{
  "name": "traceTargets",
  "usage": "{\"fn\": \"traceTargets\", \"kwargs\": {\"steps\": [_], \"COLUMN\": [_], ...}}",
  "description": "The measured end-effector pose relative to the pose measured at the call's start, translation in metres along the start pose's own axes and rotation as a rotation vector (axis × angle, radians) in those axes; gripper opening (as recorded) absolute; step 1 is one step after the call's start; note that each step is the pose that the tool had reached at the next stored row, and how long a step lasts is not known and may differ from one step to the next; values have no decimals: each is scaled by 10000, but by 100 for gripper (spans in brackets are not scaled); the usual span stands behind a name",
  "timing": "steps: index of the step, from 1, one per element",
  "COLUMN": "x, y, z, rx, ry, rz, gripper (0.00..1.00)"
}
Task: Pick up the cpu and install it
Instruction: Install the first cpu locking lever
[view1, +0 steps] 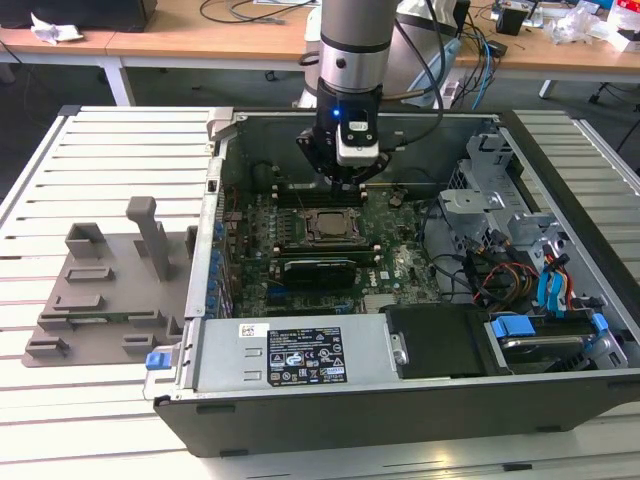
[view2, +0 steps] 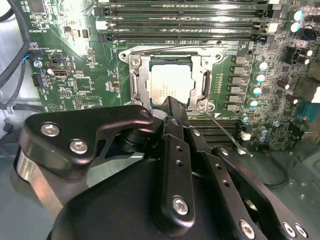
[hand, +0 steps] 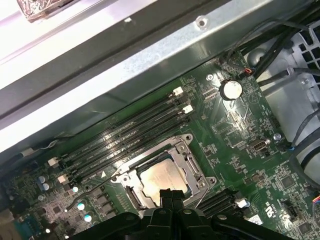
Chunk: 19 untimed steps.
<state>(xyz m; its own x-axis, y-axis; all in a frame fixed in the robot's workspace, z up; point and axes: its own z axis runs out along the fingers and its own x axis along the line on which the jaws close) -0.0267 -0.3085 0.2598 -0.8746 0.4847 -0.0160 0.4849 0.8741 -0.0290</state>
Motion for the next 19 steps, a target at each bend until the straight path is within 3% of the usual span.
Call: {"fn": "traceTargets", "kwargs": {"steps": [6,10,19], "x": [0,0,0], "y": [0,0,0], "z": [0,0,0], "rx": [-7,-15,-39], "ry": [-12,-27,-72], "rz": [-425,-937,-2469], "gripper": [11,11,11]}}
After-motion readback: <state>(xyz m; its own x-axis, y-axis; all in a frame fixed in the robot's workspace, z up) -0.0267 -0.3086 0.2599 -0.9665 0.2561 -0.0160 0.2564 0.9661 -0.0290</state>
